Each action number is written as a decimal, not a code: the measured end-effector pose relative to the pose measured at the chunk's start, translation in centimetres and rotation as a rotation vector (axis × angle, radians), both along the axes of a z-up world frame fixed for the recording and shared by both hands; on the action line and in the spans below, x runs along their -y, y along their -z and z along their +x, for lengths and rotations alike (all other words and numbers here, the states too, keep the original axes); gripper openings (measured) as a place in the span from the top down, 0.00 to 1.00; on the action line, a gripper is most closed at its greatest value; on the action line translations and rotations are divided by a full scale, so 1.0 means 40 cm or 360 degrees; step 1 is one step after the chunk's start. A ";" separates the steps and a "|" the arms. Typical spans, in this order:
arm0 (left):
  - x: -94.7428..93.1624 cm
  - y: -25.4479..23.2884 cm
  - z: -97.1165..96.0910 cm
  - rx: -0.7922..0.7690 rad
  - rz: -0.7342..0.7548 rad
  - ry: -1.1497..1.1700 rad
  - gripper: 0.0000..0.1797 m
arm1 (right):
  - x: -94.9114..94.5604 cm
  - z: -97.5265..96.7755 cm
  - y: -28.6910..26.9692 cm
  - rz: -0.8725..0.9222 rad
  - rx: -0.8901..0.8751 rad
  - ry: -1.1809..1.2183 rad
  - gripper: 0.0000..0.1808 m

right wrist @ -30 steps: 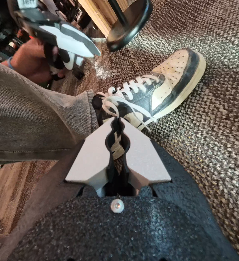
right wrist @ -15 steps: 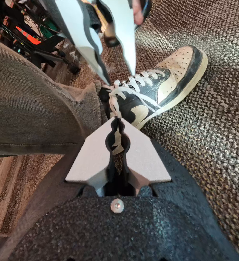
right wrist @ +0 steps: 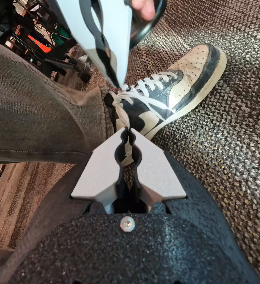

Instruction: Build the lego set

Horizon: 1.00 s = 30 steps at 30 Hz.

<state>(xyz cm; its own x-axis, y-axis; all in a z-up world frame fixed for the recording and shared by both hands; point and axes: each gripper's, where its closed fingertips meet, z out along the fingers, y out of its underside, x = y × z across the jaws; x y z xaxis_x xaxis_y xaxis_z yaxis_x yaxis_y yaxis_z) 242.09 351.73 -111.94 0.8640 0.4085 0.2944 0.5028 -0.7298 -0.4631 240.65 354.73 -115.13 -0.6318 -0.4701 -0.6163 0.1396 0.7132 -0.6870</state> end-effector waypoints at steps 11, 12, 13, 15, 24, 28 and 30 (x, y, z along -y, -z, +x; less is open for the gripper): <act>0.007 0.020 0.021 0.0107 0.0114 -0.0255 0.87 | 0.020 -0.009 -0.014 -0.0038 -0.0031 -0.0016 1.00; 0.013 0.020 0.012 0.0064 0.0085 -0.0230 0.87 | 0.021 -0.008 -0.015 -0.0041 -0.0032 -0.0021 1.00; 0.012 0.018 0.006 0.0055 0.0080 -0.0205 0.85 | 0.021 -0.006 -0.017 -0.0042 -0.0034 -0.0030 1.00; 0.007 0.022 0.008 0.0102 0.0070 -0.0156 0.85 | 0.021 -0.003 -0.020 -0.0045 -0.0043 -0.0048 1.00; 0.008 0.052 0.048 0.0221 0.0010 0.0046 0.92 | 0.030 -0.011 -0.035 -0.0066 -0.0048 -0.0076 1.00; 0.002 0.066 0.061 0.0247 -0.0026 0.0122 1.00 | 0.032 -0.015 -0.037 -0.0064 -0.0062 -0.0088 1.00; 0.005 0.069 0.057 0.0177 -0.0071 0.0131 1.00 | 0.033 -0.017 -0.038 -0.0064 -0.0060 -0.0090 1.00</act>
